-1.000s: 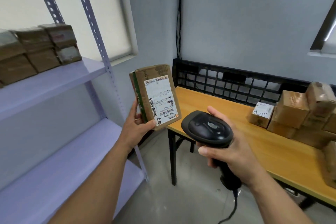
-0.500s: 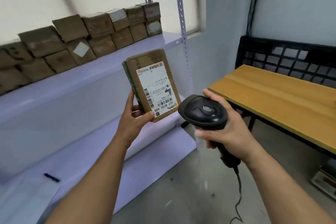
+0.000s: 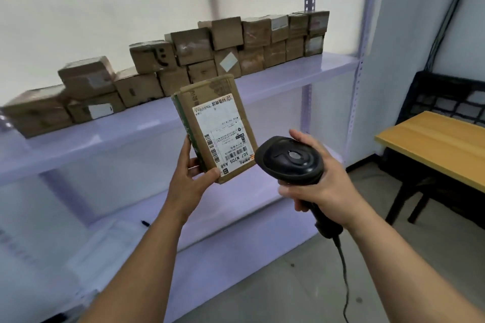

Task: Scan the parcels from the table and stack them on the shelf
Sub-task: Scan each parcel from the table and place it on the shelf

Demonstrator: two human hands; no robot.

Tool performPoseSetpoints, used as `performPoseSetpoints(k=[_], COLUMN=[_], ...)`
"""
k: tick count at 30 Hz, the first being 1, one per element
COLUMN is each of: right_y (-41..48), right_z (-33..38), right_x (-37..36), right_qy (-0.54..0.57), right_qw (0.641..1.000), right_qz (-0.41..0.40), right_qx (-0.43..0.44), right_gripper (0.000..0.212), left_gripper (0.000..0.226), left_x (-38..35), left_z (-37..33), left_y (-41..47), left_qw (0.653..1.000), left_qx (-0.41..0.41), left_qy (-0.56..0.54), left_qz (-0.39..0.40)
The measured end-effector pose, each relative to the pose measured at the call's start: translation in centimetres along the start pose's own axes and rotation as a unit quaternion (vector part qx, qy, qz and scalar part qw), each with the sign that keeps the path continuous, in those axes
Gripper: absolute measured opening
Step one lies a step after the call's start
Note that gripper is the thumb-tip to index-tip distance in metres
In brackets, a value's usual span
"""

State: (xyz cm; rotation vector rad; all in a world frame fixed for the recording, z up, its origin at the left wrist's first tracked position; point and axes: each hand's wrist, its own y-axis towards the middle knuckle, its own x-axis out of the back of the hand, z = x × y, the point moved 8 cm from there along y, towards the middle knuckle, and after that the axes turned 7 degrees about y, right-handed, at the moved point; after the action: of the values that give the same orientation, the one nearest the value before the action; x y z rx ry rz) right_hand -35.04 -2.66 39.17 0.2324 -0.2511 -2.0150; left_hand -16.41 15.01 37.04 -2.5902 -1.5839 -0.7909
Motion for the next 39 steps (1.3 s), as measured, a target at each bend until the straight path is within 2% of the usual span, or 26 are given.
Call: performPoseSetpoints(k=[8, 17, 23, 26, 28, 33, 37, 39], right_y=[2.7, 8.5, 11.2, 12.3, 13.5, 16.8, 19.5, 20.8], right_z=[-0.8, 1.5, 0.6, 0.3, 0.4, 1.1, 1.4, 1.2], right_x=[-8.6, -14.5, -17.3, -18.6, -19.6, -22.6, -25.8, -27.4], right_qy=[0.008, 0.001, 0.008, 0.005, 0.003, 0.001, -0.011, -0.019], right_qw=[0.999, 0.989, 0.982, 0.981, 0.982, 0.983, 0.984, 0.984], right_qz=[0.034, 0.138, 0.178, 0.185, 0.183, 0.169, 0.156, 0.152], right_qx=[0.004, 0.052, 0.058, 0.054, 0.055, 0.075, 0.088, 0.089], right_gripper=[0.087, 0.082, 0.084, 0.083, 0.083, 0.084, 0.085, 0.085], left_gripper=[0.092, 0.088, 0.075, 0.061, 0.059, 0.055, 0.033, 0.035], left_x=[10.2, 19.2, 25.6, 28.3, 30.4, 36.0, 39.7, 41.3], left_z=[3.2, 2.8, 2.5, 2.6, 2.8, 3.2, 3.9, 4.6], left_y=[0.6, 0.9, 2.2, 3.5, 4.7, 9.0, 13.9, 16.5], left_qw=[0.999, 0.984, 0.957, 0.948, 0.942, 0.937, 0.948, 0.952], left_qx=[0.025, 0.038, 0.060, 0.072, 0.076, 0.073, 0.075, 0.080], left_qy=[-0.002, -0.008, -0.010, 0.003, 0.014, 0.017, 0.023, 0.042], left_qz=[-0.047, -0.173, -0.282, -0.311, -0.327, -0.341, -0.309, -0.291])
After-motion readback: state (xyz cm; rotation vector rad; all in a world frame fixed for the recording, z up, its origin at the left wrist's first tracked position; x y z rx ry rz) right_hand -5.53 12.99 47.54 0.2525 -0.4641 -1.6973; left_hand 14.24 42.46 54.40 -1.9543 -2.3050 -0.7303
